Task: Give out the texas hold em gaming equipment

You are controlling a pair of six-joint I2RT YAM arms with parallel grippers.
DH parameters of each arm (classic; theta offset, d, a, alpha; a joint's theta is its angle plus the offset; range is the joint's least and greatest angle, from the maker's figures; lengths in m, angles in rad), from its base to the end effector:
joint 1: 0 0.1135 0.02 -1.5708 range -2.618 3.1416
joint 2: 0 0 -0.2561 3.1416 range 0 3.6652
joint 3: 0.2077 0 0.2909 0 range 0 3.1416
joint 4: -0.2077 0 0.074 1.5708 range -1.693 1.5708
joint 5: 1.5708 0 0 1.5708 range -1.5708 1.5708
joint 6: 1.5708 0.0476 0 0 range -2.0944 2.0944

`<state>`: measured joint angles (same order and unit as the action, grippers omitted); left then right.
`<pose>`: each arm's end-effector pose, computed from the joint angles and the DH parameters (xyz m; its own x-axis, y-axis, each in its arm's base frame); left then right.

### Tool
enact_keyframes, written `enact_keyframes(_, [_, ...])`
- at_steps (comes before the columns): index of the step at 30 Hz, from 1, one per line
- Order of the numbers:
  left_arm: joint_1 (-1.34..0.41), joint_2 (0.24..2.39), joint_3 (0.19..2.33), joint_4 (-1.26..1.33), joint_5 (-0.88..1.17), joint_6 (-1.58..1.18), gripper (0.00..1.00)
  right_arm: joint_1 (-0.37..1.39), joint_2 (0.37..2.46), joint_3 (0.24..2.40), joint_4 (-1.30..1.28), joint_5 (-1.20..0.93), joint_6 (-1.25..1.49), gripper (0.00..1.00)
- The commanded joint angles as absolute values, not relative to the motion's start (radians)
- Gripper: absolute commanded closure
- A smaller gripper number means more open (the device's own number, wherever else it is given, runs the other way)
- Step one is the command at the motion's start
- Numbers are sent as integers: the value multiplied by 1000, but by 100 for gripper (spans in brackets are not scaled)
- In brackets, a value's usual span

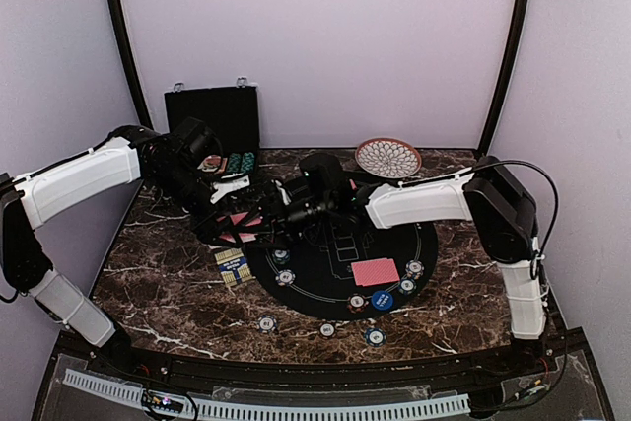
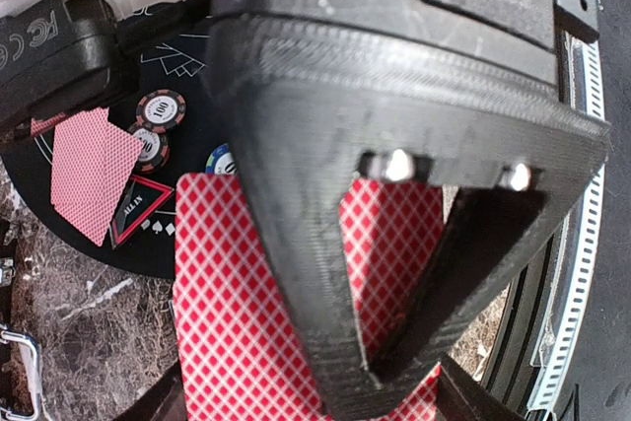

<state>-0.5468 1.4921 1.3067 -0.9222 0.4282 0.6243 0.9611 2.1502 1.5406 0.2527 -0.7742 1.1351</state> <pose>0.2828 -0.1953 0.2704 -0.2509 0.7753 -0.5797 0.9591 0.2803 -0.0402 0.2757 0.4529 0.1763 -0.9559 -0.2366 -0.1740 -0.2243 0.2058 0.9525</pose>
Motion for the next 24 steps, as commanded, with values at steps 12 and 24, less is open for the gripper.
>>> enact_keyframes(12, [-541, 1446, 1316, -922, 453, 629, 100, 945, 2086, 1498, 206, -781, 1105, 43])
enact_keyframes(24, [-541, 1445, 1315, -923, 456, 630, 100, 925, 2050, 1473, 175, -772, 1081, 46])
